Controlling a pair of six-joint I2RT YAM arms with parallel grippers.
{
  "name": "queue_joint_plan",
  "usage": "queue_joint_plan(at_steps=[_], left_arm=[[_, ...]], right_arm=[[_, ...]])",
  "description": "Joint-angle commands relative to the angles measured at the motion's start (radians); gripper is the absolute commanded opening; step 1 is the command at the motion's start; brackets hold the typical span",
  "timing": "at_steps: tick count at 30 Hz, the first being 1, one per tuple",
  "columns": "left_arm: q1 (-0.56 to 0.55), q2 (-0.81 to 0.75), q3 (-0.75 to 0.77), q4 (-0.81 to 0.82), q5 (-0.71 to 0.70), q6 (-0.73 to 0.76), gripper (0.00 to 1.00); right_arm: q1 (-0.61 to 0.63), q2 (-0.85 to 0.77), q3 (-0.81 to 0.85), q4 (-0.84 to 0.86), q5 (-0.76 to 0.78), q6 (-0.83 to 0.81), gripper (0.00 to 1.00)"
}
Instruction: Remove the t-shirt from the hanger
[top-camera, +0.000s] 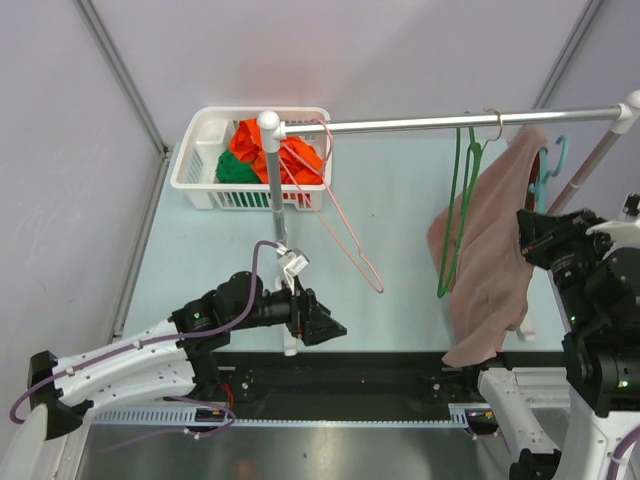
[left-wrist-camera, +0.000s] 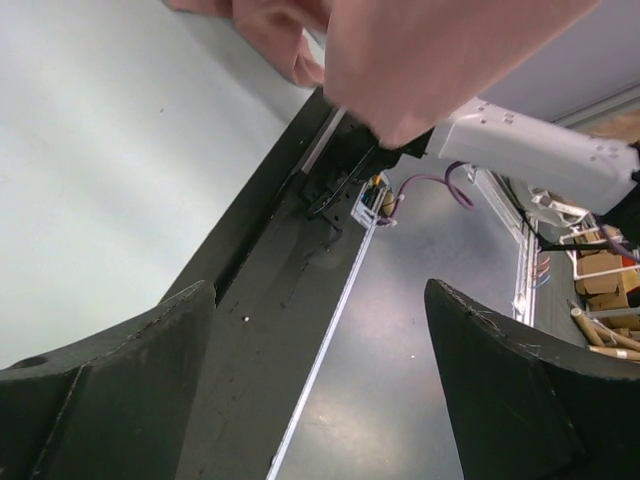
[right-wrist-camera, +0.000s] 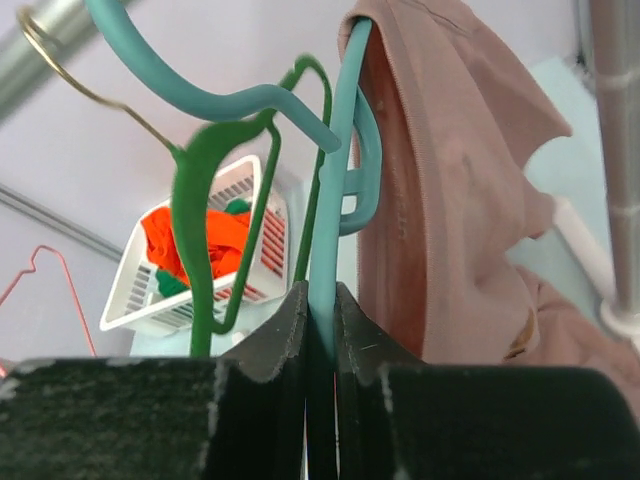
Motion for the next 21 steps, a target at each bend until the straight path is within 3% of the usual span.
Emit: queue_joint_plan(at_steps=[1,5,9,12,16,21], left_arm=[[-0.021,-0.015,-0.017,0.114,0.007,0.018,0.91],[-0.145,-0.039,-0.060,0.220,-0.178,0.086,0.96],[-0.292,-0.056,-0.236,0.488,-0.443,0.136,0.98],[-0.375,-0.020,-0.322,0.675,-0.531,0.163,0.99],[-0.461,0.133,-0.239,0.688,-0.672,0.261,1.00],[-0.501,0.394,-0.090,0.827,-0.673,0.393,1.00]], right_arm=[[0.008,-0.087,-0.130,-0.008,-0.048,0.151,0.00],[0.009,-0.142,-0.318,0.049,-0.087,0.276,0.00],[0.009,-0.164,-0.529,0.226,-0.144,0.431,0.00],[0.009,-0.158,-0.658,0.338,-0.182,0.551,0.00],[0.011,-0.133,-0.757,0.411,-0.193,0.626,0.00],[0.095,-0.118,-0.765,0.396,-0.077,0.655,0.00]])
